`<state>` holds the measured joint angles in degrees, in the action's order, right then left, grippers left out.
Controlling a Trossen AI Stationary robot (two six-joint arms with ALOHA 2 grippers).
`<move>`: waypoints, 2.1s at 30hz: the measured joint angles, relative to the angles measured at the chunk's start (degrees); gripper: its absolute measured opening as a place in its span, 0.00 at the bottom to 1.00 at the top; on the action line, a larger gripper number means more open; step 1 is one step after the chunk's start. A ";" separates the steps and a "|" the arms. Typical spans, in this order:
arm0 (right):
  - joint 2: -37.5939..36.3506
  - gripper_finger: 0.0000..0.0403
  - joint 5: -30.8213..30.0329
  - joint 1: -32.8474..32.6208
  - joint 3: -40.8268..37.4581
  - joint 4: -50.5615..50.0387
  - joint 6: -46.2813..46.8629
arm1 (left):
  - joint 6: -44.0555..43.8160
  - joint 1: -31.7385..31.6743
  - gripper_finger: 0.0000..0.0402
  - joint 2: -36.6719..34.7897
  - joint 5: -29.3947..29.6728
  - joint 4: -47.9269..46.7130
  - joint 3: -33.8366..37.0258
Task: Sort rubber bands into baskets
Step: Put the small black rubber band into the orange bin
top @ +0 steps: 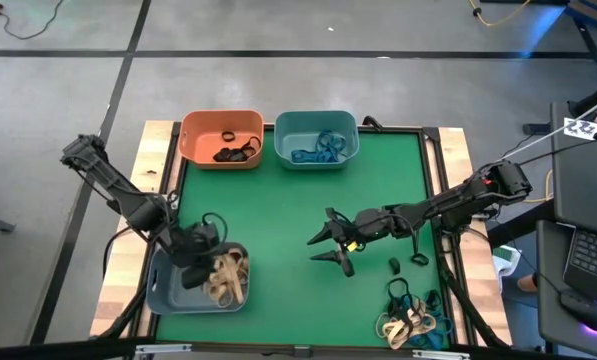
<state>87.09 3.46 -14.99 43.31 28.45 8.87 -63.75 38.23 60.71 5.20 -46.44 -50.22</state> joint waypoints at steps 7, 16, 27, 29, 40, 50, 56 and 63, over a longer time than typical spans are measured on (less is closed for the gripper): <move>0.00 0.49 -0.01 0.00 0.00 1.15 -0.09 | 23.90 1.29 0.36 1.49 28.74 11.35 0.00; -6.22 0.49 0.88 -0.87 0.11 -14.30 13.15 | 40.17 -0.87 0.36 5.12 34.37 23.61 -0.02; -15.43 0.49 4.28 -7.96 0.11 -59.77 46.86 | 40.36 -1.35 0.36 8.98 34.40 22.88 -0.02; -15.45 0.49 4.27 -10.11 0.09 -66.26 53.46 | 40.31 -1.96 0.36 9.18 34.46 22.99 -0.02; -9.23 0.49 3.48 -19.62 0.04 -76.01 72.17 | 40.27 -5.34 0.36 9.22 34.49 23.04 -0.02; -2.60 0.42 2.14 -19.88 0.02 -76.40 71.64 | 40.16 -6.08 0.36 9.22 34.48 23.05 -0.02; -2.56 0.06 1.44 -19.88 0.66 -76.23 67.14 | 39.65 -6.08 0.36 9.25 34.46 23.15 -0.02; -2.58 0.06 -18.00 -19.88 5.91 -69.34 53.47 | 41.60 -6.10 0.36 12.25 34.46 27.21 -0.02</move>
<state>84.51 -14.54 -34.87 49.21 -40.90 62.34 -22.16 32.13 72.97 39.66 -19.24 -50.24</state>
